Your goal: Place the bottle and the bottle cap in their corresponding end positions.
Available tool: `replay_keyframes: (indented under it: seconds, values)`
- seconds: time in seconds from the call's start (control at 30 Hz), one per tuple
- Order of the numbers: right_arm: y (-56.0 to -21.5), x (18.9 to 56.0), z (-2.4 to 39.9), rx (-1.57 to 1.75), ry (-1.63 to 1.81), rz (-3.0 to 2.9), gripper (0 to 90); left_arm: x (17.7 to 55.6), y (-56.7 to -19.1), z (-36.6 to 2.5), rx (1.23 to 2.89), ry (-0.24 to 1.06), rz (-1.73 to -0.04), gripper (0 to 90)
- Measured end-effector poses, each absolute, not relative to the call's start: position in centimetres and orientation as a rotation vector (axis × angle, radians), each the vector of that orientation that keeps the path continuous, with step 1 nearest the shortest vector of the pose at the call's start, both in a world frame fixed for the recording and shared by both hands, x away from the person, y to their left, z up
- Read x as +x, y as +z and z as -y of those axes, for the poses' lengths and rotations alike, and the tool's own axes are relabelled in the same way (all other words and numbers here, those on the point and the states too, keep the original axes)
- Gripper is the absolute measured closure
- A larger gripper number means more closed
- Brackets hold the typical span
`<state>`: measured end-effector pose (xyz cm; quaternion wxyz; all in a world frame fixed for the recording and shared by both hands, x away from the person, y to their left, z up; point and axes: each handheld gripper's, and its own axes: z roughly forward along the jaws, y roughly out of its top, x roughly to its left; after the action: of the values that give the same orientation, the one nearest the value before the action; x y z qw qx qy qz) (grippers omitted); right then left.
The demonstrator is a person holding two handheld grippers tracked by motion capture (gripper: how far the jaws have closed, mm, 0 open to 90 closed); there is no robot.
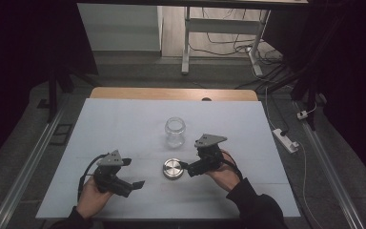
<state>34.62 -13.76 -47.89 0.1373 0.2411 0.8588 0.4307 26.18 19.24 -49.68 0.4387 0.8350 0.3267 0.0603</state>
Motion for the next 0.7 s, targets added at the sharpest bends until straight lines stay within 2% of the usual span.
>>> replay_keyframes:
  seconds: [0.7]
  values:
    - [-47.6, 31.8, 17.8, 0.743, 1.239, -2.438, 0.0, 23.2, -49.9, -22.8, 2.008, 0.208, -0.892, 0.0]
